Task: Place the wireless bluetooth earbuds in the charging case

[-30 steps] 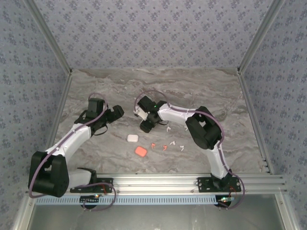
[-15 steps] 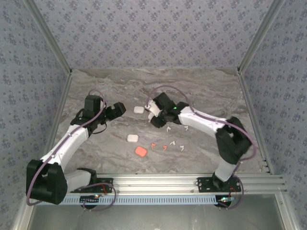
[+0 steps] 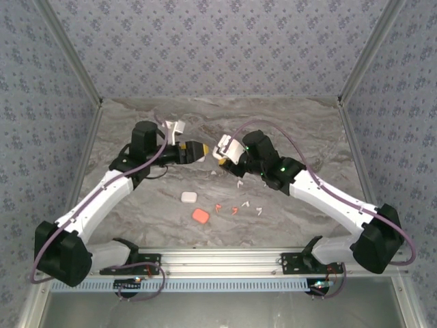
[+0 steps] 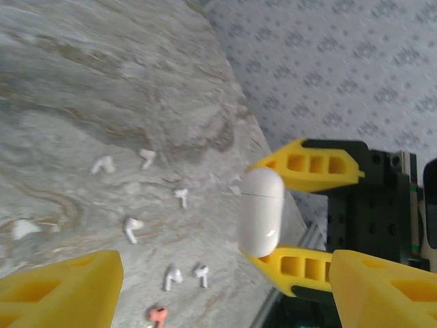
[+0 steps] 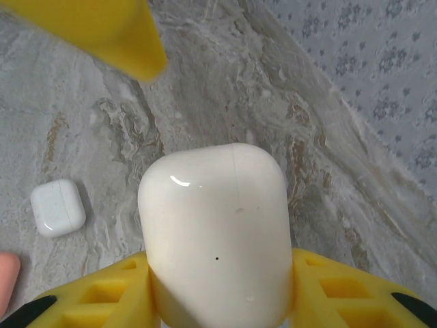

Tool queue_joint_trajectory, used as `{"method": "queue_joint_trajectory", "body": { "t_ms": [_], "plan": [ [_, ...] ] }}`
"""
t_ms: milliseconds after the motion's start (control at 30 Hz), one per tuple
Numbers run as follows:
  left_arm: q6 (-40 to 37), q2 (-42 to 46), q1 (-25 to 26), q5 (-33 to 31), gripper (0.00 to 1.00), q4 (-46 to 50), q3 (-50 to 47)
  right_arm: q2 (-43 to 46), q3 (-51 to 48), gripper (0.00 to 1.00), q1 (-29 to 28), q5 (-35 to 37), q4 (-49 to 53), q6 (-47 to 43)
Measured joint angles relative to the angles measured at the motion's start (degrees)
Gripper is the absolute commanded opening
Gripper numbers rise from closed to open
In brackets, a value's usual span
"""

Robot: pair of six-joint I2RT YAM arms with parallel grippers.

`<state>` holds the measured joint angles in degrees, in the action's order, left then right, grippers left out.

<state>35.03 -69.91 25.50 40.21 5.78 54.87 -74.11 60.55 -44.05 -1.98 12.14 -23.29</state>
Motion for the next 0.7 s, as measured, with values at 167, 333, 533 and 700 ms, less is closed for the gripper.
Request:
{"method": "queue_joint_trajectory", "body": {
  "t_ms": [167, 333, 533, 700],
  "plan": [
    [-1.22, -3.19, 2.64, 2.43, 0.72, 0.0, 1.01, 0.39, -0.07, 0.44, -0.98, 0.02, -0.66, -0.68],
    [-2.4, -5.18, 4.02, 3.69, 0.62, 0.04, 1.86, 0.48, -0.07, 0.44, -1.66, 0.02, -1.18, -0.81],
    [-2.78, -5.81, 4.63, 4.61, 0.44, -0.11, 2.62, 0.48, -0.07, 0.45, -1.77, 0.02, -1.27, -0.81],
    [-2.67, -6.19, 4.9, 5.09, 0.34, -1.27, 2.75, 0.48, -0.07, 0.48, -1.86, -0.24, -1.27, -0.96]
  ]
}}
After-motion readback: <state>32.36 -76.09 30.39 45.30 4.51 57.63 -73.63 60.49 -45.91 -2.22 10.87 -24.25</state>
